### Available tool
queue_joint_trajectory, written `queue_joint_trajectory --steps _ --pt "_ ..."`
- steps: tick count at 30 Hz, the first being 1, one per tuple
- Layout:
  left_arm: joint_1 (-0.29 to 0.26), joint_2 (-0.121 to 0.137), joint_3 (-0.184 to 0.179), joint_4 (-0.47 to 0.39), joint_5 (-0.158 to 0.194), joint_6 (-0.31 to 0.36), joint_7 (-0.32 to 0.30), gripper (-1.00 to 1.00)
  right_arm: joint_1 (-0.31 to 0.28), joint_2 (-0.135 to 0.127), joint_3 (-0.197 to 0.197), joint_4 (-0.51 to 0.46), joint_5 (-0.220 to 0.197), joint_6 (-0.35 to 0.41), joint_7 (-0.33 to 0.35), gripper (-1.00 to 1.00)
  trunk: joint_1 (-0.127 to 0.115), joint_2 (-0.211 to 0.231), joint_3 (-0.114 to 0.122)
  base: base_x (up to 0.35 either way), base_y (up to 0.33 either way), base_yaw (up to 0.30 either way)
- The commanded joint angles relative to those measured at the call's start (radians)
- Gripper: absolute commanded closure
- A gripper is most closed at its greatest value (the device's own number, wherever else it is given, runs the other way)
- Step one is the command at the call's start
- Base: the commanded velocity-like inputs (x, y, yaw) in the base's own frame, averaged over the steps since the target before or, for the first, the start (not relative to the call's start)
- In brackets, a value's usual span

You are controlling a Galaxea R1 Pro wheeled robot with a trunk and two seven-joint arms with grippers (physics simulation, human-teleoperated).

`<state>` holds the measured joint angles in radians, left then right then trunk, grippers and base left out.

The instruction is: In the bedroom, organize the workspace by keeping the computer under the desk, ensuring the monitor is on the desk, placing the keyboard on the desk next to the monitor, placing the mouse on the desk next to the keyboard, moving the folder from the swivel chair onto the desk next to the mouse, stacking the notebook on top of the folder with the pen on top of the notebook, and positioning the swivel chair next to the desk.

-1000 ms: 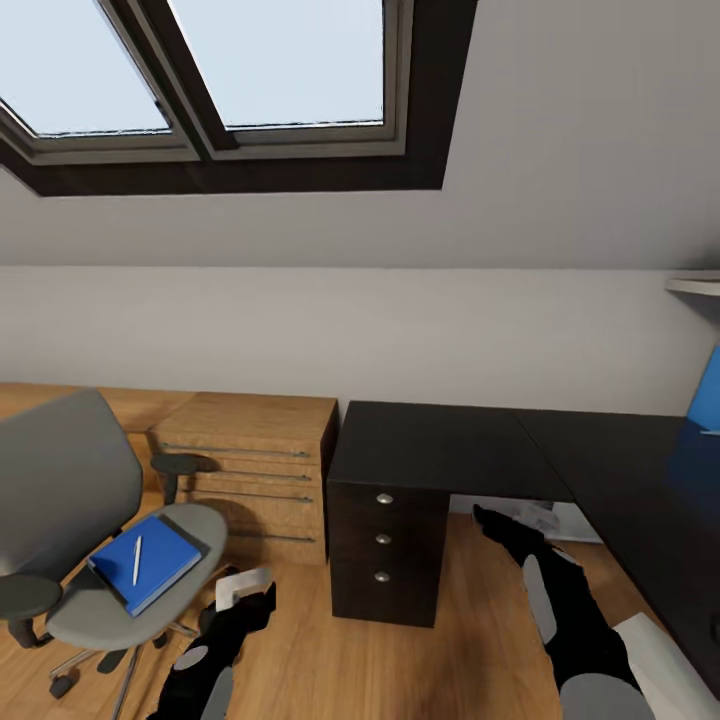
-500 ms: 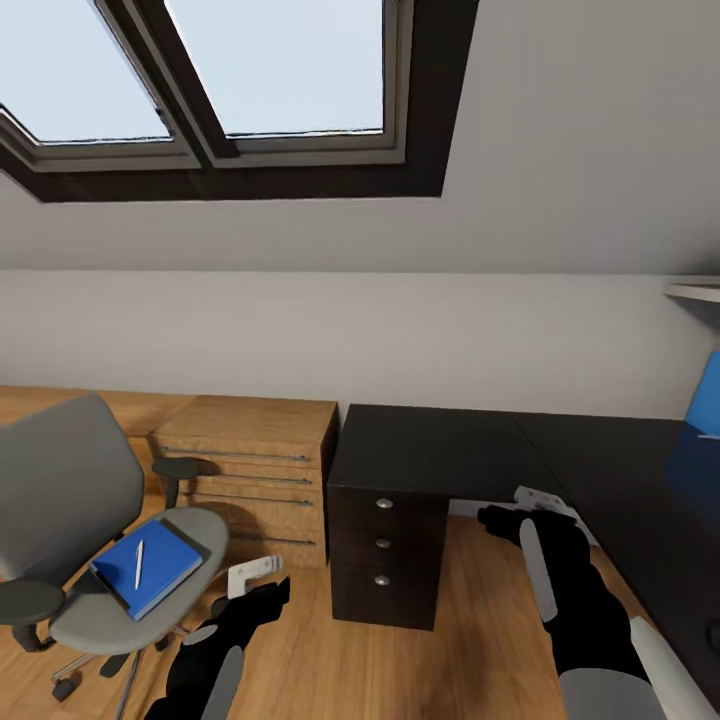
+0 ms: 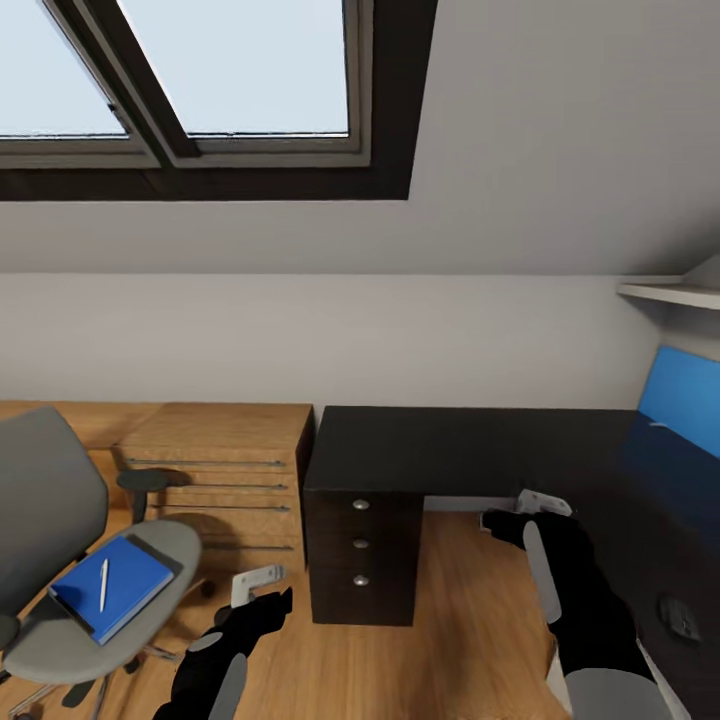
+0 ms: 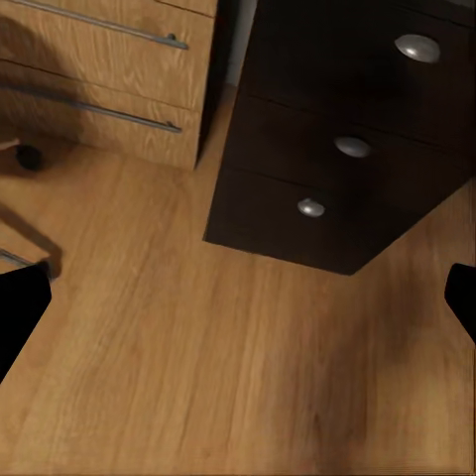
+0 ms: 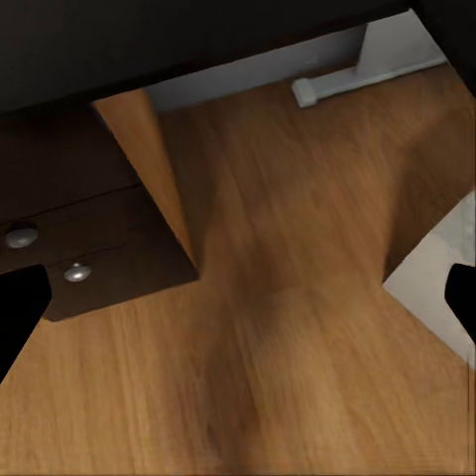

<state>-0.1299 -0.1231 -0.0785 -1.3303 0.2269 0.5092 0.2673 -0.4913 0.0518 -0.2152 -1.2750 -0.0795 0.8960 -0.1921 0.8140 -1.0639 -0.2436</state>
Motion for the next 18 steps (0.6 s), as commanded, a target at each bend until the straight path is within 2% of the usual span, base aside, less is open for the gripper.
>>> queue_joint_trajectory --steps 1,5,8,10,14,18 --pt "-0.001 0.000 -0.001 -0.001 0.011 0.003 0.009 -1.00 -0.001 -0.004 -0.001 0.000 -0.009 0.003 -0.007 -1.00 0.000 -0.001 -0.001 0.000 0.000 -0.264" --pt "-0.001 0.000 -0.001 0.015 0.010 0.002 0.009 -1.00 -0.001 -0.031 -0.001 0.001 -0.011 0.003 -0.006 -1.00 0.000 -0.001 -0.001 0.000 -0.025 -0.266" --pt "-0.001 0.000 -0.001 0.020 0.009 -0.009 0.010 -1.00 -0.001 -0.047 -0.001 0.001 -0.010 0.003 -0.006 -1.00 0.000 -0.001 -0.001 0.000 -0.205 -0.267" --pt "-0.001 0.000 -0.001 0.034 0.009 -0.050 0.011 -1.00 -0.001 -0.058 -0.001 0.004 -0.010 0.003 -0.006 -1.00 0.000 -0.001 -0.001 0.000 -0.270 -0.267" --pt "-0.001 0.000 -0.002 0.047 0.009 -0.090 0.011 -1.00 -0.001 -0.064 -0.001 0.011 -0.009 0.002 -0.006 -1.00 0.000 -0.001 -0.001 0.000 -0.240 -0.267" --pt "-0.001 0.000 -0.001 0.050 0.009 -0.102 0.010 -1.00 -0.001 -0.065 -0.001 0.016 -0.007 -0.005 -0.007 -1.00 0.000 -0.001 -0.001 0.000 -0.062 -0.218"
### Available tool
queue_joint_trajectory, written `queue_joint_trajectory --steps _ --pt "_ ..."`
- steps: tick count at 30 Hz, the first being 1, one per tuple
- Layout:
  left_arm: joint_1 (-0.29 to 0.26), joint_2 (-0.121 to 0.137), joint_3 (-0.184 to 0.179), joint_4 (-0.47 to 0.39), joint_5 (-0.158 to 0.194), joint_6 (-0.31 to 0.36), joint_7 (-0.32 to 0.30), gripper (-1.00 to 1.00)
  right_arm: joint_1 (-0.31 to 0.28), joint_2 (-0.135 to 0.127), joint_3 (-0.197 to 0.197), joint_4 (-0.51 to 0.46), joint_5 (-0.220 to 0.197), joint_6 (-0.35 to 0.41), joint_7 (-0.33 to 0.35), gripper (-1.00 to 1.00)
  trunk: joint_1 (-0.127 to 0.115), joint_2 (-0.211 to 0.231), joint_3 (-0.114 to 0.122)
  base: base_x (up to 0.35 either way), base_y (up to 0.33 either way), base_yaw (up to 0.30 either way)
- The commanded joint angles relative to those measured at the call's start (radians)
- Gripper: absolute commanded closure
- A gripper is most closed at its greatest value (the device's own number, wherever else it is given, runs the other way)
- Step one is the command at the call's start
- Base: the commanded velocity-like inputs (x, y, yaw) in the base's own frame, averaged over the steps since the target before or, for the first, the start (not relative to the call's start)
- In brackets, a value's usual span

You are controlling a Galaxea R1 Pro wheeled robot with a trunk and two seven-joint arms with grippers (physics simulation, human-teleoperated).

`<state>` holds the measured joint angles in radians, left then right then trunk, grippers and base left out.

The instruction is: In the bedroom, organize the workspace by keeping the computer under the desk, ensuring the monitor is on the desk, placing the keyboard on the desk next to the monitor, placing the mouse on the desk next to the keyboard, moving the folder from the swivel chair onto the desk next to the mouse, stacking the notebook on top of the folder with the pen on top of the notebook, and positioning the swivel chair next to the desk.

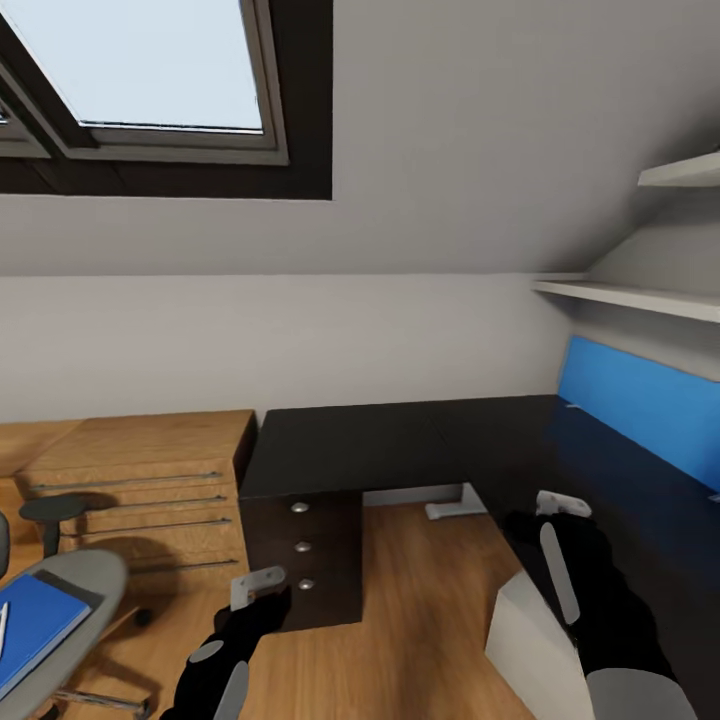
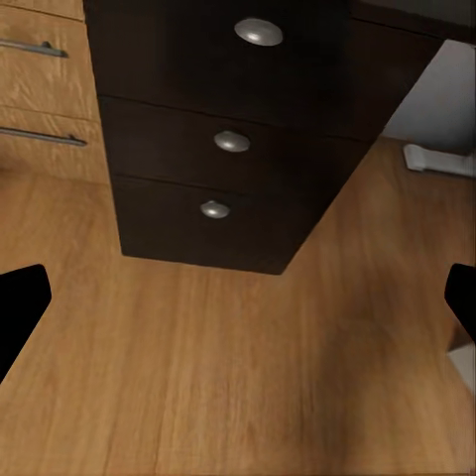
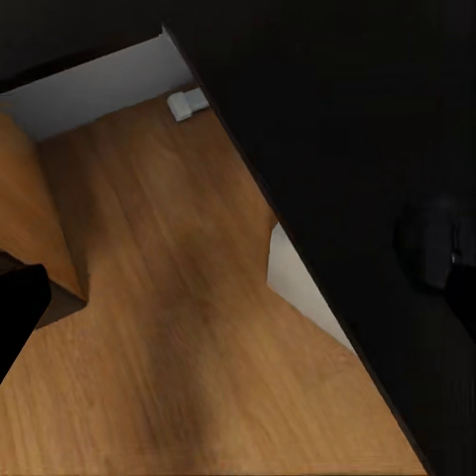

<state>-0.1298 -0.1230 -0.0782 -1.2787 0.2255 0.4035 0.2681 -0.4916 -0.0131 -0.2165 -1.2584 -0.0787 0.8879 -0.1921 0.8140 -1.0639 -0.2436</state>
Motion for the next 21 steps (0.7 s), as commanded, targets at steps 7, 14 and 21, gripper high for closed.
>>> queue_joint_trajectory --steps 7,14,21 --pt "-0.001 -0.001 -0.003 -0.026 0.012 -0.001 0.005 -1.00 -0.001 -0.033 0.004 0.089 -0.006 -0.108 -0.007 -1.00 0.000 -0.001 -0.001 0.000 -0.009 -0.040" --pt "0.000 -0.001 -0.006 -0.049 0.012 -0.002 0.003 -1.00 -0.007 -0.151 -0.002 0.259 -0.008 -0.291 -0.011 -1.00 0.000 -0.001 -0.001 0.000 0.000 -0.001" --pt "0.000 -0.002 -0.008 -0.041 0.009 -0.002 0.008 -1.00 -0.043 -0.187 -0.005 0.423 -0.009 -0.390 -0.014 -1.00 0.000 -0.001 -0.001 0.000 0.000 0.000"
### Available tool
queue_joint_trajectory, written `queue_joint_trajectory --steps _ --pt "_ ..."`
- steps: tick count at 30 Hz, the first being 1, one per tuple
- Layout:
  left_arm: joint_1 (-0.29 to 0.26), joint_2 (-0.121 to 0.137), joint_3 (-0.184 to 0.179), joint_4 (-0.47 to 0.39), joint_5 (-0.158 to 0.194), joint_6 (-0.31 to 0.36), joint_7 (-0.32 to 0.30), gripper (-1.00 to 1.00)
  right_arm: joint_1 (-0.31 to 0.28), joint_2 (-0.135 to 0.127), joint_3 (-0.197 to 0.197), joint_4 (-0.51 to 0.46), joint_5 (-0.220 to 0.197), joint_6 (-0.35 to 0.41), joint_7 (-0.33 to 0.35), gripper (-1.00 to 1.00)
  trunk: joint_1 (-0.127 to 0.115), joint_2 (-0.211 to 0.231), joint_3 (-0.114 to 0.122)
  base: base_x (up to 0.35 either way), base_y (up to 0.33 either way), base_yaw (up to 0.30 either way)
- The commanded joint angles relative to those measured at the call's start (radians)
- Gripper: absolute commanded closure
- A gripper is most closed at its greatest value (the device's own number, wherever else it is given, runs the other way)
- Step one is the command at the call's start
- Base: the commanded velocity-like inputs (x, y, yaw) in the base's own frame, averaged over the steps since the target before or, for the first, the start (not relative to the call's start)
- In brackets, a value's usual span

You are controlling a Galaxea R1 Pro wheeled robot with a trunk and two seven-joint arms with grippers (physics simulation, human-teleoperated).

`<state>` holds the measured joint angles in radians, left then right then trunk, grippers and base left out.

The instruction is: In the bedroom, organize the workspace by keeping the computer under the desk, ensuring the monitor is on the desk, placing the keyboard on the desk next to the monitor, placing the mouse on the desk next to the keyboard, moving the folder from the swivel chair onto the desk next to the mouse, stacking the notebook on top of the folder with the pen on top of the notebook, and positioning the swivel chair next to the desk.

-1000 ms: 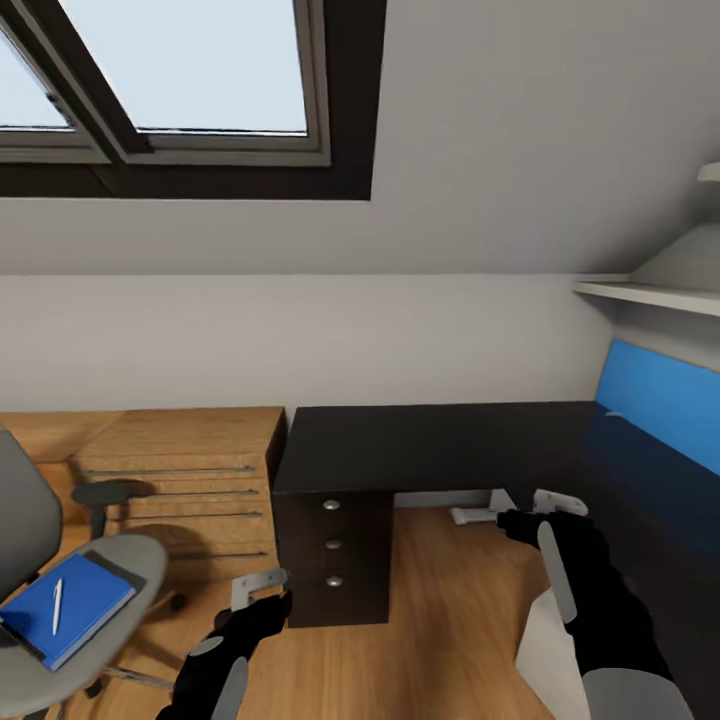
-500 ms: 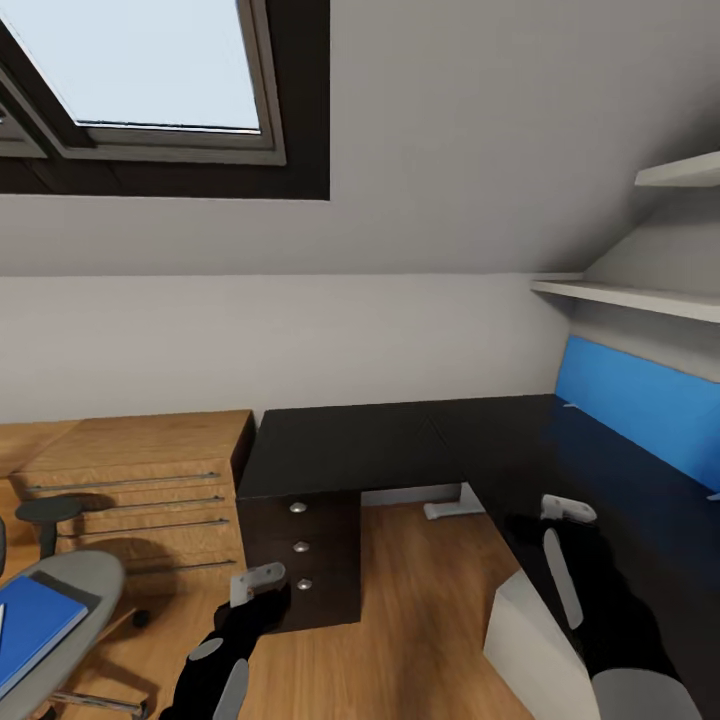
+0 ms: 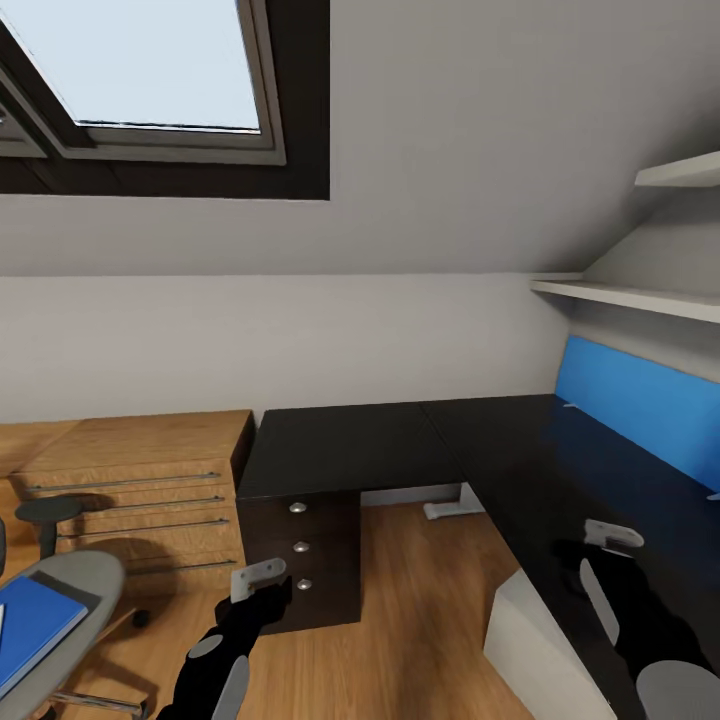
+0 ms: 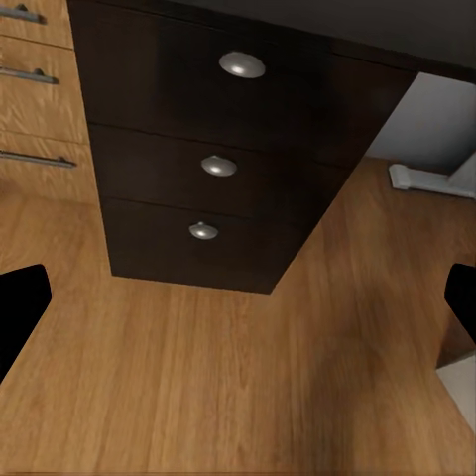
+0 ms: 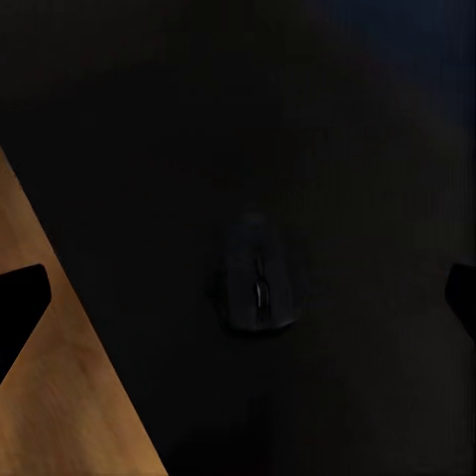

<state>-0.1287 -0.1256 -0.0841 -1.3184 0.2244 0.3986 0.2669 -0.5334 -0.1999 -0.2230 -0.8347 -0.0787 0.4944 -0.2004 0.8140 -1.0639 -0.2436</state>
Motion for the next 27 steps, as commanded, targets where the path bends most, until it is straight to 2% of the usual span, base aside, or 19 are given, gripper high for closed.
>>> queue_joint_trajectory --steps 1,3,6,10,12,17,23,27 --pt "-0.001 0.000 -0.002 -0.001 0.010 0.003 0.009 -1.00 -0.004 -0.005 0.001 0.008 -0.009 0.000 -0.006 -1.00 0.000 -0.001 -0.001 0.000 0.000 0.000" --pt "-0.001 0.000 -0.002 -0.001 0.010 0.003 0.009 -1.00 -0.018 -0.020 0.000 0.053 -0.011 -0.023 -0.007 -1.00 0.000 -0.001 -0.001 0.000 0.000 0.000" --pt "-0.001 0.000 -0.002 -0.001 0.011 0.003 0.008 -1.00 -0.043 -0.028 -0.001 0.116 -0.012 -0.072 -0.006 -1.00 0.000 -0.001 -0.001 0.055 0.000 0.000" --pt "-0.001 0.000 -0.002 -0.001 0.011 0.003 0.007 -1.00 -0.088 -0.032 -0.001 0.217 -0.010 -0.135 -0.005 -1.00 0.000 -0.001 -0.001 0.230 0.000 0.000" --pt "-0.001 0.000 -0.002 -0.001 0.012 0.003 0.007 -1.00 -0.103 -0.031 0.002 0.225 -0.010 -0.143 -0.004 -1.00 0.000 -0.001 -0.001 0.290 0.000 0.000" --pt "-0.001 0.000 -0.002 -0.001 0.012 0.003 0.006 -1.00 -0.112 -0.021 0.002 0.114 -0.011 -0.052 -0.006 -1.00 0.000 -0.001 -0.001 0.316 0.000 0.000" --pt "-0.001 0.000 -0.002 -0.002 0.012 0.004 0.005 -1.00 -0.113 -0.021 0.001 0.122 -0.008 -0.047 -0.008 -1.00 0.000 -0.001 -0.001 0.226 0.000 0.000" --pt "0.000 0.000 -0.002 -0.011 0.013 0.005 0.005 -1.00 -0.114 -0.025 -0.001 0.173 -0.009 -0.048 -0.008 -1.00 0.000 -0.001 -0.001 0.052 0.000 0.000"
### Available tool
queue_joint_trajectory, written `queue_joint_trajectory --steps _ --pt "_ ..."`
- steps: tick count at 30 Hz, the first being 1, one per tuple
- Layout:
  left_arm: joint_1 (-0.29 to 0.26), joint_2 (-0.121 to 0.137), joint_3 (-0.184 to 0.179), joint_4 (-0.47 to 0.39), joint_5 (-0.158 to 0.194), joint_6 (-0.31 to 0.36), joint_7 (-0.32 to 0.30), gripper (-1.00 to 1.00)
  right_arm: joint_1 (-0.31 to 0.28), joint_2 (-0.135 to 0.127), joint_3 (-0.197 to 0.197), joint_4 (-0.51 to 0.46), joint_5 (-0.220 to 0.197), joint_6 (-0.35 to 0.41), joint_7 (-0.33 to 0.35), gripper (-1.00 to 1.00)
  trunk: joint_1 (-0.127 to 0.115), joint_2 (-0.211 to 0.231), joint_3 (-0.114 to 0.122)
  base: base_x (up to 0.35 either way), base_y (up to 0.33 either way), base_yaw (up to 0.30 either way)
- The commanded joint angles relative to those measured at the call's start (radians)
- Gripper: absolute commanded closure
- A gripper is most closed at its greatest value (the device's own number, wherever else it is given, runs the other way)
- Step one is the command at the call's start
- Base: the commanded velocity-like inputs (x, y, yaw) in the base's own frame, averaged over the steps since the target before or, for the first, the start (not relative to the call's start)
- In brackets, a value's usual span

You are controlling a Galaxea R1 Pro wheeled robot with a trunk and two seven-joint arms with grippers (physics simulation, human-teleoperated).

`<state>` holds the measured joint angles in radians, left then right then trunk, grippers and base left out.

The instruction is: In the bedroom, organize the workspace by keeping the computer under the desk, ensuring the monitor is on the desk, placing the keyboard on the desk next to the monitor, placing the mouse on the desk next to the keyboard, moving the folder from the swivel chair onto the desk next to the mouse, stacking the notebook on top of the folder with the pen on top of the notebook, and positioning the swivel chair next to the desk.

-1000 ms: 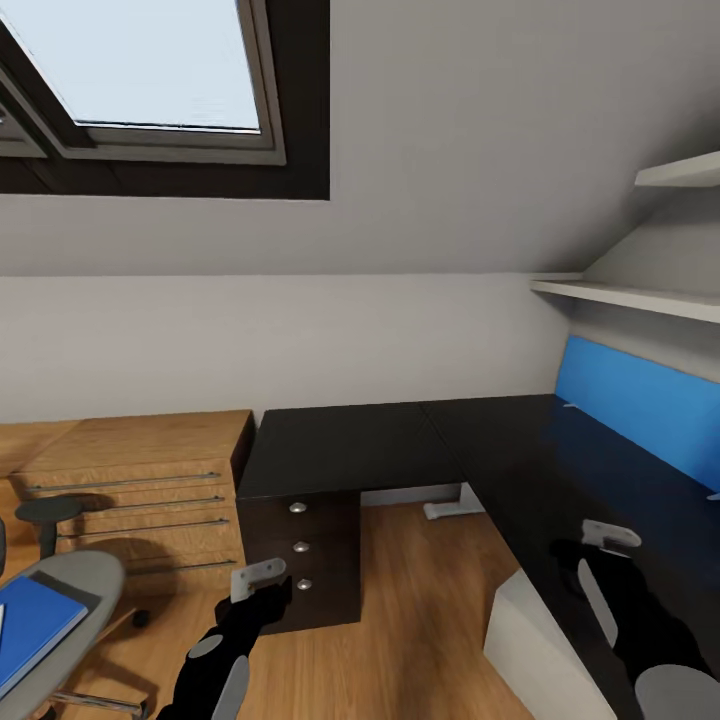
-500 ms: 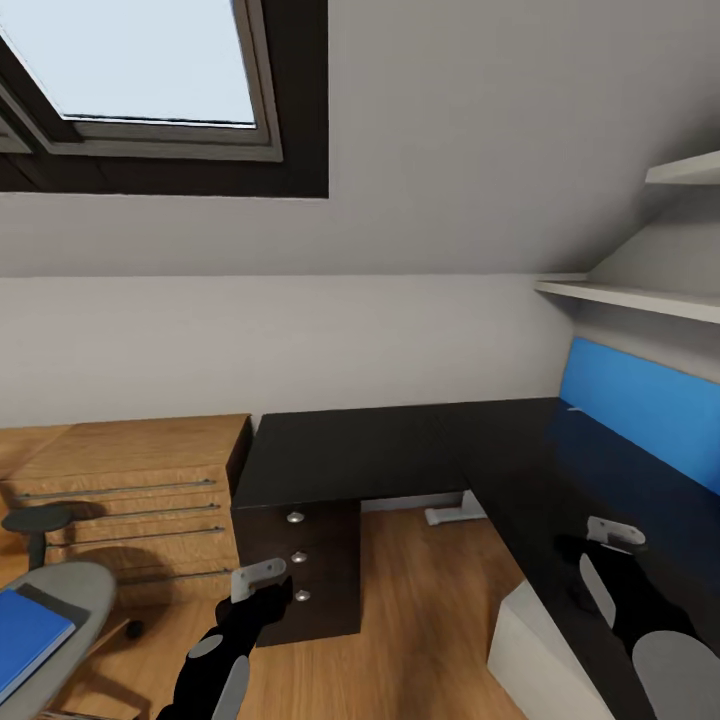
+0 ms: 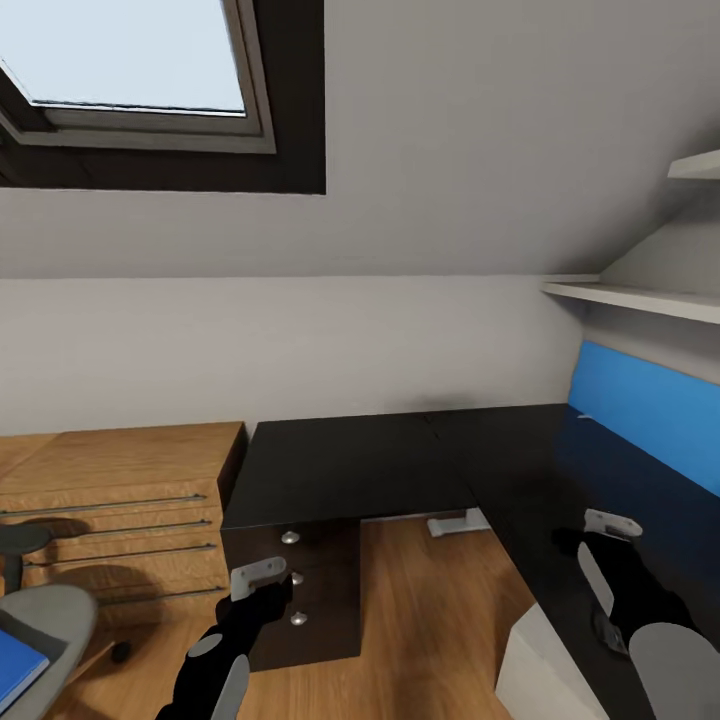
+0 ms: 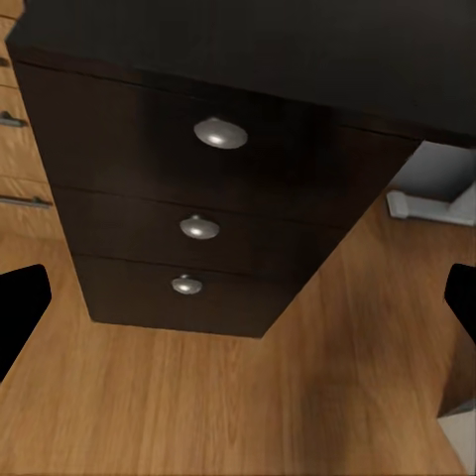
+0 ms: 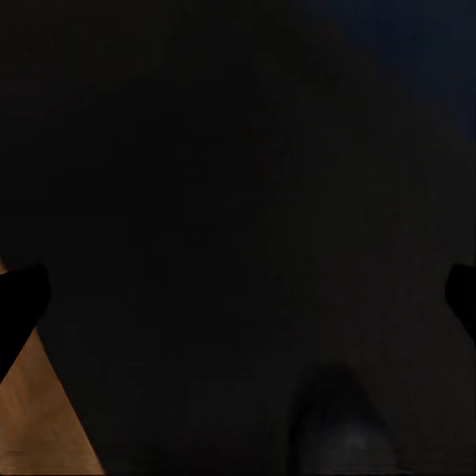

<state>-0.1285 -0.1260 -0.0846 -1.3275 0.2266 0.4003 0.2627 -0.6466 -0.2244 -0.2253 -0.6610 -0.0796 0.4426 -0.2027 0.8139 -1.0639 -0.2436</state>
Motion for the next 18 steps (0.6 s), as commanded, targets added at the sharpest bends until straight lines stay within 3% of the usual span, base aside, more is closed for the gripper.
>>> queue_joint_trajectory --steps 1,6,11,18 --pt "-0.001 0.000 -0.002 -0.005 0.011 0.004 0.009 -1.00 -0.001 -0.002 0.001 0.011 -0.009 0.003 -0.005 -1.00 0.000 -0.001 -0.001 0.026 0.000 0.000" --pt "0.001 0.000 -0.001 -0.056 0.014 0.010 0.007 -1.00 -0.001 -0.018 0.000 0.079 -0.011 -0.003 -0.004 -1.00 0.000 -0.001 -0.001 0.008 0.000 0.000" --pt "0.074 0.002 -0.001 -0.166 0.014 0.012 0.007 -1.00 -0.001 -0.038 -0.001 0.124 -0.013 -0.004 -0.004 -1.00 0.000 -0.001 -0.001 0.000 0.000 0.000" --pt "0.093 0.005 -0.001 -0.190 0.014 0.012 0.007 -1.00 -0.001 -0.060 -0.002 0.174 -0.018 0.020 0.005 -1.00 0.000 -0.001 -0.001 0.000 0.000 0.000"
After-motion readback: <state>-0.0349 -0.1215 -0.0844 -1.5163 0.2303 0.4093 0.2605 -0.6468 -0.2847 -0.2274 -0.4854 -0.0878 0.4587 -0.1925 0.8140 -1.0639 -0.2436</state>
